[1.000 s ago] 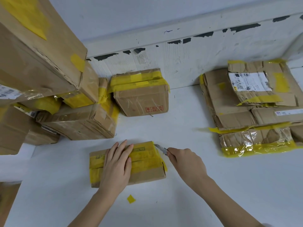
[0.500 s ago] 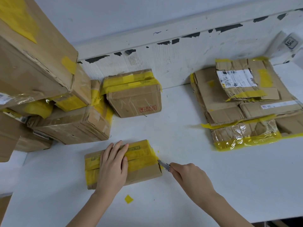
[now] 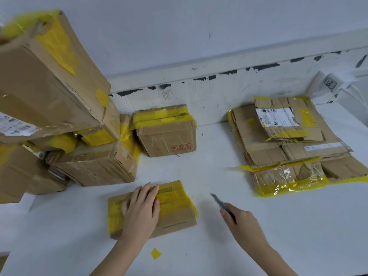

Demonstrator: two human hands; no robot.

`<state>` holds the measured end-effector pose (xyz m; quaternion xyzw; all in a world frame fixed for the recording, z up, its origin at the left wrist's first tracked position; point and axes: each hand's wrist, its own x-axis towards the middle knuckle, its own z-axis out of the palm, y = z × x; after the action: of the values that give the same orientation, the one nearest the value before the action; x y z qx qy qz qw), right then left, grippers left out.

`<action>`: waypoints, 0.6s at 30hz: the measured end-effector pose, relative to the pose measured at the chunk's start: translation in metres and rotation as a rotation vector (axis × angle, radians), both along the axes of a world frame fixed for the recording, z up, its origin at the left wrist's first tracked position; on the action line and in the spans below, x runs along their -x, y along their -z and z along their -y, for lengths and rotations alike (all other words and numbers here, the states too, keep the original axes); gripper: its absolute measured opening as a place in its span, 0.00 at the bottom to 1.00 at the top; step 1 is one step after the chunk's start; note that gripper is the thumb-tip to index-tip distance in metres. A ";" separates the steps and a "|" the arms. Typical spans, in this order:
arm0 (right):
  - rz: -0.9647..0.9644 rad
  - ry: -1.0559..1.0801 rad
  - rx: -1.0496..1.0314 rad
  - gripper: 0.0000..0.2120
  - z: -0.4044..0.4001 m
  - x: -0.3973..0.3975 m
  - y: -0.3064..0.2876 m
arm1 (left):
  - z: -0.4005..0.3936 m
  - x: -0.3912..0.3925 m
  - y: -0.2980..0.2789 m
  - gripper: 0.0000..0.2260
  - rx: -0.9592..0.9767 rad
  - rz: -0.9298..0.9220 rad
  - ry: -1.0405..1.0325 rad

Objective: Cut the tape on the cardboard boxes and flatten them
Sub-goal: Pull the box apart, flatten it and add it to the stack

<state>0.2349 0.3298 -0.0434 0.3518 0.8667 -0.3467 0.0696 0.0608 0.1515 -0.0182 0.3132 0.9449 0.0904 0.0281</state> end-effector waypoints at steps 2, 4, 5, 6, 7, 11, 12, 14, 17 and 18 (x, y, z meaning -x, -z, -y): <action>0.098 0.003 -0.043 0.18 -0.007 0.005 0.014 | -0.003 -0.005 -0.003 0.20 0.134 0.002 -0.060; 0.163 0.000 -0.128 0.25 -0.012 0.011 0.025 | -0.004 -0.011 -0.005 0.24 0.231 0.011 -0.084; 0.174 0.003 -0.168 0.26 -0.013 0.013 0.029 | -0.003 -0.014 -0.006 0.25 0.256 0.022 -0.091; 0.179 0.008 -0.215 0.26 -0.015 0.016 0.032 | -0.003 -0.016 -0.005 0.26 0.265 0.039 -0.097; 0.189 0.001 -0.271 0.26 -0.017 0.019 0.037 | -0.003 -0.019 -0.004 0.27 0.263 0.059 -0.099; 0.256 -0.003 -0.391 0.29 -0.016 0.029 0.047 | -0.011 -0.033 -0.003 0.31 0.183 0.148 -0.076; 0.265 0.001 -0.398 0.29 -0.014 0.032 0.049 | -0.014 -0.036 -0.003 0.32 0.150 0.191 -0.080; 0.272 0.018 -0.411 0.30 -0.012 0.036 0.053 | -0.019 -0.040 -0.003 0.33 0.084 0.251 -0.091; 0.282 0.043 -0.441 0.29 -0.008 0.038 0.057 | -0.025 -0.045 -0.002 0.33 0.025 0.272 -0.091; 0.286 0.053 -0.447 0.28 -0.007 0.038 0.057 | -0.026 -0.046 -0.001 0.33 0.011 0.271 -0.085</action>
<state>0.1965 0.3366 -0.1005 0.4265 0.8936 -0.0950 0.1030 0.1073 0.1777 -0.0169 0.2575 0.9454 0.1277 0.1534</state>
